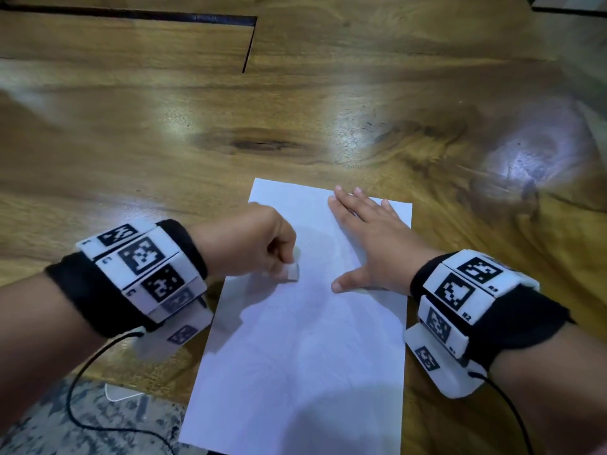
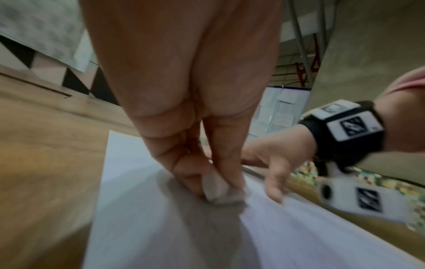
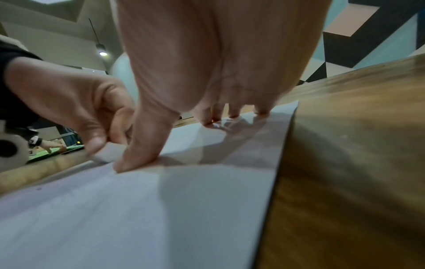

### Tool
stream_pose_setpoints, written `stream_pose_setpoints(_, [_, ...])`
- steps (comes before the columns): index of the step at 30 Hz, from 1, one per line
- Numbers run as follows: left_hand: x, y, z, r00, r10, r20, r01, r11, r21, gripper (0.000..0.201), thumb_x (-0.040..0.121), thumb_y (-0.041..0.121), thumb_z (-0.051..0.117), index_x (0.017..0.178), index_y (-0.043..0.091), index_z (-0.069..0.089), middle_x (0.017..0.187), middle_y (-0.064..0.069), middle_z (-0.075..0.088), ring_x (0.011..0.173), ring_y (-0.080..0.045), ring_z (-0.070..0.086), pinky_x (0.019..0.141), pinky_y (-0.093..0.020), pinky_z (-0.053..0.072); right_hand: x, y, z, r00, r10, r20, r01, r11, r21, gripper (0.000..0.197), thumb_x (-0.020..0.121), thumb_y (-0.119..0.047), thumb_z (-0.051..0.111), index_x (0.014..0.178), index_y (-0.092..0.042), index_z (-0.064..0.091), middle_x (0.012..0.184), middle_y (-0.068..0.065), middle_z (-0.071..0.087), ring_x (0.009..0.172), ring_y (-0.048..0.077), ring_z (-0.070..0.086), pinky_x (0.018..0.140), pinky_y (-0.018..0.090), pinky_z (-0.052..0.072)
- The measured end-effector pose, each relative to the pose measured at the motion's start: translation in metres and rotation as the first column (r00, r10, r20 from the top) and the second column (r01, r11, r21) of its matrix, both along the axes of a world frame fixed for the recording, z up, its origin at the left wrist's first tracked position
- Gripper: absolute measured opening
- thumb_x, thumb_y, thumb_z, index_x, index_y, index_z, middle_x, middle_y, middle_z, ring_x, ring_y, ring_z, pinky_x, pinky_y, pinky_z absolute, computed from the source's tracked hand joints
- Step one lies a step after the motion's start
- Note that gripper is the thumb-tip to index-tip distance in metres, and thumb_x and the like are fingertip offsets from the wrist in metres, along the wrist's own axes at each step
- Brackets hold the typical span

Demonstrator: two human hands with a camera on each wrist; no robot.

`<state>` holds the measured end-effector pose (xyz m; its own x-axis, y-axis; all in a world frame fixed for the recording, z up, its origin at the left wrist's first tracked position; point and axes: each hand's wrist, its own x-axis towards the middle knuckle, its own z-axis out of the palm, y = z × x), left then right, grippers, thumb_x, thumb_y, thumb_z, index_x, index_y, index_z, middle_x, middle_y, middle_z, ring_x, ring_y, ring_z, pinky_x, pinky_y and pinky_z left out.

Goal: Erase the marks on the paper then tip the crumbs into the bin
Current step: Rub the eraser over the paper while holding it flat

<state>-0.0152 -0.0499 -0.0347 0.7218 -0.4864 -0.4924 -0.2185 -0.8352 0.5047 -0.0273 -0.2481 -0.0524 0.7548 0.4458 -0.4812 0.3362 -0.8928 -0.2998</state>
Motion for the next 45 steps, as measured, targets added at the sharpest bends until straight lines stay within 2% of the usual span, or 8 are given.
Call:
stream_pose_setpoints(4, [0.028, -0.020, -0.001, 0.963, 0.181, 0.198, -0.164, 0.981, -0.101, 0.011, 0.070, 0.016, 0.074, 0.071, 0.011, 0.065, 0.057, 0.009, 0.052, 0.058, -0.011, 0.050, 0.053, -0.018, 0.037, 0.000, 0.000, 0.000, 1.000, -0.004, 0.003, 0.004, 1.000, 0.002, 0.121, 0.068, -0.060, 0.069, 0.148, -0.022, -0.014, 0.154, -0.010, -0.025, 0.143, 0.011, -0.022, 0.115, 0.033, -0.012])
stream_pose_setpoints(7, [0.019, -0.033, -0.003, 0.942, 0.147, 0.302, -0.112, 0.985, -0.131, 0.010, 0.072, 0.016, 0.071, 0.070, 0.009, 0.063, 0.058, 0.005, 0.051, 0.064, -0.018, 0.050, 0.051, -0.009, 0.030, 0.000, 0.000, 0.000, 1.000, -0.005, 0.004, 0.005, 1.000, 0.010, 0.121, 0.068, -0.059, 0.070, 0.148, -0.022, -0.013, 0.155, -0.010, -0.025, 0.143, 0.011, -0.021, 0.115, 0.033, -0.012])
stream_pose_setpoints(11, [-0.014, -0.017, -0.003, 0.986, -0.134, 0.102, 0.137, 0.990, -0.033, 0.014, 0.069, 0.019, 0.073, 0.066, 0.010, 0.063, 0.065, 0.001, 0.059, 0.057, -0.011, 0.049, 0.055, -0.007, 0.036, 0.000, 0.000, 0.001, 1.000, 0.004, 0.006, -0.004, 1.000, -0.001, 0.121, 0.069, -0.058, 0.069, 0.148, -0.020, -0.014, 0.155, -0.008, -0.024, 0.143, 0.012, -0.021, 0.115, 0.034, -0.012])
stream_pose_setpoints(18, [0.026, -0.031, -0.004, 0.933, 0.077, 0.353, -0.053, 0.996, -0.078, 0.011, 0.071, 0.009, 0.068, 0.065, 0.013, 0.061, 0.063, 0.004, 0.053, 0.062, -0.016, 0.045, 0.057, -0.021, 0.030, 0.000, 0.000, 0.000, 1.000, 0.003, 0.007, -0.003, 1.000, -0.004, 0.122, 0.068, -0.060, 0.069, 0.148, -0.020, -0.014, 0.155, -0.009, -0.025, 0.143, 0.011, -0.022, 0.114, 0.033, -0.013])
stream_pose_setpoints(25, [-0.039, 0.000, -0.009, 0.973, -0.191, 0.132, 0.200, 0.978, -0.065, 0.011, 0.072, 0.016, 0.068, 0.065, 0.010, 0.062, 0.067, 0.002, 0.057, 0.064, -0.014, 0.050, 0.055, -0.010, 0.032, 0.001, 0.001, 0.000, 1.000, 0.009, 0.005, -0.009, 1.000, -0.020, 0.121, 0.069, -0.060, 0.068, 0.148, -0.020, -0.014, 0.155, -0.008, -0.025, 0.143, 0.013, -0.022, 0.115, 0.034, -0.012])
stream_pose_setpoints(33, [-0.001, -0.017, -0.007, 0.932, 0.017, 0.362, 0.002, 0.999, -0.050, 0.018, 0.075, 0.022, 0.060, 0.064, 0.008, 0.058, 0.068, -0.008, 0.056, 0.066, -0.025, 0.046, 0.059, -0.033, 0.032, 0.001, 0.001, 0.000, 1.000, -0.001, 0.006, 0.001, 1.000, -0.014, 0.123, 0.067, -0.060, 0.070, 0.149, -0.022, -0.014, 0.155, -0.009, -0.024, 0.143, 0.011, -0.021, 0.115, 0.034, -0.010])
stream_pose_setpoints(38, [-0.048, 0.009, -0.006, 0.981, -0.155, 0.116, 0.164, 0.984, -0.067, 0.007, 0.070, 0.013, 0.065, 0.064, 0.010, 0.063, 0.069, 0.000, 0.057, 0.064, -0.015, 0.050, 0.056, -0.022, 0.034, 0.000, 0.001, 0.001, 1.000, 0.006, 0.001, -0.006, 1.000, -0.021, 0.120, 0.070, -0.059, 0.068, 0.148, -0.021, -0.015, 0.155, -0.009, -0.025, 0.143, 0.012, -0.022, 0.115, 0.033, -0.011])
stream_pose_setpoints(45, [-0.005, -0.014, -0.006, 0.937, 0.055, 0.344, -0.028, 0.996, -0.082, 0.018, 0.076, 0.020, 0.064, 0.063, 0.011, 0.055, 0.070, -0.006, 0.055, 0.068, -0.024, 0.048, 0.059, -0.030, 0.031, 0.000, 0.002, 0.001, 1.000, 0.003, -0.003, -0.003, 1.000, -0.023, 0.121, 0.069, -0.059, 0.069, 0.148, -0.021, -0.014, 0.155, -0.009, -0.025, 0.143, 0.012, -0.021, 0.116, 0.034, -0.011])
